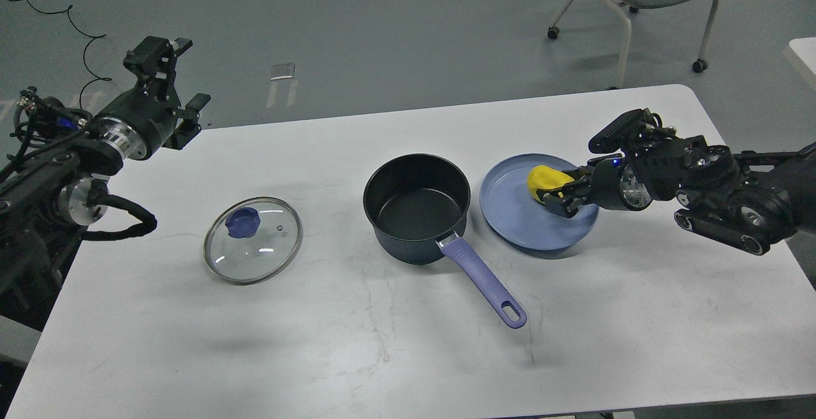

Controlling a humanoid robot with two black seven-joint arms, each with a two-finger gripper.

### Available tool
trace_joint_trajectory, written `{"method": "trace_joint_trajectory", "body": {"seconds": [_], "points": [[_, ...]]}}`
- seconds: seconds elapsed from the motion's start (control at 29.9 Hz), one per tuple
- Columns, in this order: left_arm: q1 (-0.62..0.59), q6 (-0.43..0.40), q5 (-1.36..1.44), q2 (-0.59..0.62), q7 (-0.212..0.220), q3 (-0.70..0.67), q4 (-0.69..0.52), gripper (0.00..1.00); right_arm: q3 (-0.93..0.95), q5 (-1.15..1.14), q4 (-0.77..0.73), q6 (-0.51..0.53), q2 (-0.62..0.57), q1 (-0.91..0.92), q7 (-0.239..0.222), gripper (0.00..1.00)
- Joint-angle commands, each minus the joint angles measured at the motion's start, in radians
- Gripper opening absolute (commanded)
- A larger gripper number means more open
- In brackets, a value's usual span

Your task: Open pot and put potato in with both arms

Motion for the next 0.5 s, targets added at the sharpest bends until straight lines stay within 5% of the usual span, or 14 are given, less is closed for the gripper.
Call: {"method": "trace_joint_trajectory", "body": {"seconds": [0.0, 0.2, 0.4, 0.43, 0.47], "points": [[0.001, 0.001, 0.004, -0.006, 0.000, 0.000, 0.000, 0.98, 0.039, 0.036, 0.037, -0.018, 0.011, 0.050, 0.000, 0.16], [-0.002, 0.001, 0.011, -0.021, 0.000, 0.002, 0.000, 0.98, 0.123, 0.242, 0.293, -0.007, 0.023, 0.152, 0.000, 0.16], [-0.004, 0.001, 0.012, -0.024, 0.000, 0.002, 0.000, 0.98, 0.116, 0.253, 0.229, -0.003, 0.161, 0.177, 0.000, 0.17], [-0.004, 0.001, 0.013, -0.023, 0.000, 0.002, 0.000, 0.98, 0.116, 0.251, 0.205, -0.001, 0.187, 0.173, 0.000, 0.27], [-0.004, 0.001, 0.013, -0.019, 0.000, 0.002, 0.000, 0.98, 0.116, 0.253, 0.185, -0.001, 0.225, 0.167, -0.011, 0.50]]}}
